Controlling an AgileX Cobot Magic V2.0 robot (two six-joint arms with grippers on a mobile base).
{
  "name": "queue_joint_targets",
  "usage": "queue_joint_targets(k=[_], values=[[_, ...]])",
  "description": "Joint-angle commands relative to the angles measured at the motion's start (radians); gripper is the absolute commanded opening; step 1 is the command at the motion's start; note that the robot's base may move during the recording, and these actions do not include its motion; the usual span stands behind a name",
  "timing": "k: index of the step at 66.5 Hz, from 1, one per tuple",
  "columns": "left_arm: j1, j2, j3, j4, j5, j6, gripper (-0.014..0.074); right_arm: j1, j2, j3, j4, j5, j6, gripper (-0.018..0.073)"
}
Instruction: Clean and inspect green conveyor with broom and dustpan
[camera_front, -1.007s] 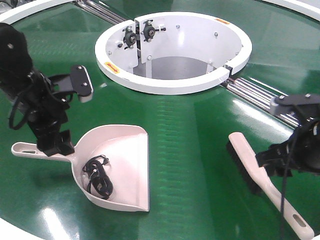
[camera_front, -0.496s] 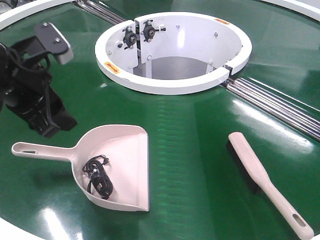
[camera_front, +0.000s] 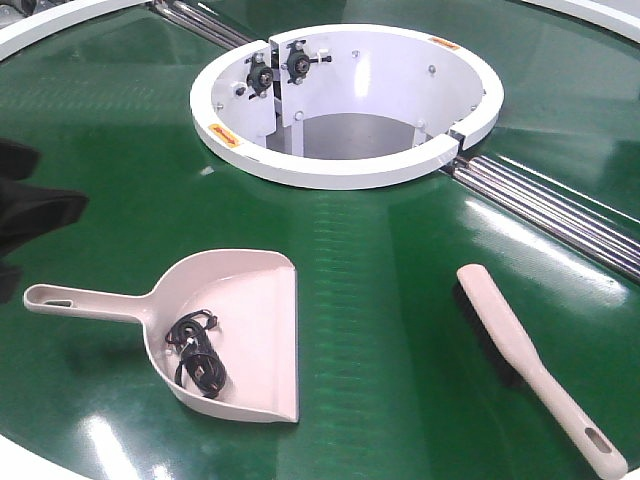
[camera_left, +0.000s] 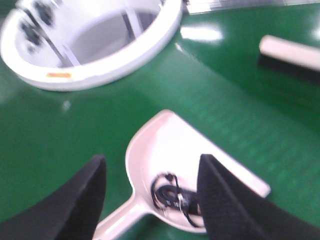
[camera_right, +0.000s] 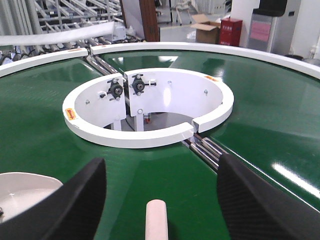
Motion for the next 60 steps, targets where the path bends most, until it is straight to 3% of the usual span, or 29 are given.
queue_joint_targets(k=[1,16,32,53,60], values=[[-0.006,-0.159,0.102,-0.029,-0.206,-0.051,0.0376,-0.005,-0.048,0.067,-0.013,-0.134,-0.009,0.0463],[-0.006,-0.485,0.442,-0.02,-0.331,-0.089,0.0376,-0.005,-0.197,0.264,-0.03,-0.155,-0.02,0.0463],[-0.006,-0.671,0.742,-0.019,-0.581,-0.102,0.0376,-0.005,-0.24,0.422,-0.03,-0.302,-0.023,0.0463],[-0.006,-0.668,0.852,-0.021,-0.635,-0.162,0.0375,-0.005,-0.24,0.471,-0.028,-0.305,-0.023,0.0461],[-0.006,-0.668,0.851,-0.022,-0.635,-0.162,0.0343,-0.005,-0.24,0.471,-0.021,-0.3,-0.023,0.0412]])
